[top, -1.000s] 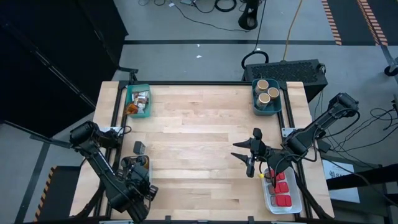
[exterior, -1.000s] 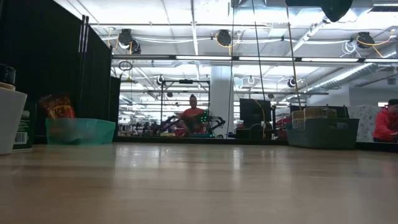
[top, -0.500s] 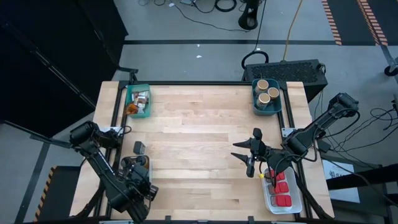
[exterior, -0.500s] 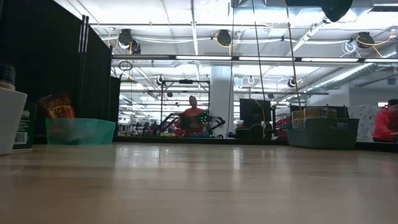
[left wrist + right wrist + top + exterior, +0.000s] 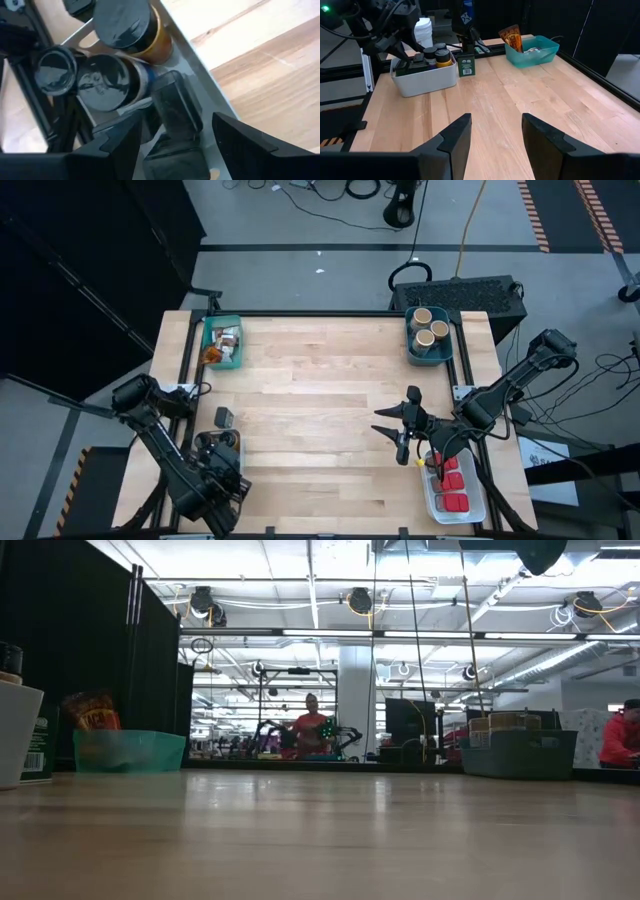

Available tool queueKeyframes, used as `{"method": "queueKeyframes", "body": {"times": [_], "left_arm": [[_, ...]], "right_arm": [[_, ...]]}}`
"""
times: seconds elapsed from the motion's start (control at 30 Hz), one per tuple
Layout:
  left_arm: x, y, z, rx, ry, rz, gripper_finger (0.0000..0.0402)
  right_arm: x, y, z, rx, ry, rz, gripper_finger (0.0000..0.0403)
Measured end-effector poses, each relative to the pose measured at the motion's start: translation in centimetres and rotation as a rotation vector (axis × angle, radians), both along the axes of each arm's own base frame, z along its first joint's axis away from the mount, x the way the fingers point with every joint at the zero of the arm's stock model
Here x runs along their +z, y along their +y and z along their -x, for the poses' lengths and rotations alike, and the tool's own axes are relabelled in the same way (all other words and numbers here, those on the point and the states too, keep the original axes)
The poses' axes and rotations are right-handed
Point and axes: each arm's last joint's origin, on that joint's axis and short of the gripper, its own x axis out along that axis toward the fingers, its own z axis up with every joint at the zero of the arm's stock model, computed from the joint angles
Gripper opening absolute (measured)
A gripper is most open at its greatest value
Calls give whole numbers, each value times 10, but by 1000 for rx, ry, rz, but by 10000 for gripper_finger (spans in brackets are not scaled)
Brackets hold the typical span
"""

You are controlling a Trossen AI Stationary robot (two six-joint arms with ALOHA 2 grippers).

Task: Sort spices by type
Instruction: Put the black seasoning can into the gray bin

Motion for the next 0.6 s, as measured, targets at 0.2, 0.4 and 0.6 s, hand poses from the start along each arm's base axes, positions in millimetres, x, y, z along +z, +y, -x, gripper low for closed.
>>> {"method": "queueKeyframes", "body": {"times": [0.2,0.4,0.6], "left_arm": [[14,-2,-1,-35,18,41,243],[25,-8,-6,-165,-17,94,242],[27,-8,-8,-241,-9,106,242]], "right_arm": [[0,0,0,-2,-1,1,160],[0,0,0,-2,-1,1,160],[0,-1,0,-5,-1,1,160]]}}
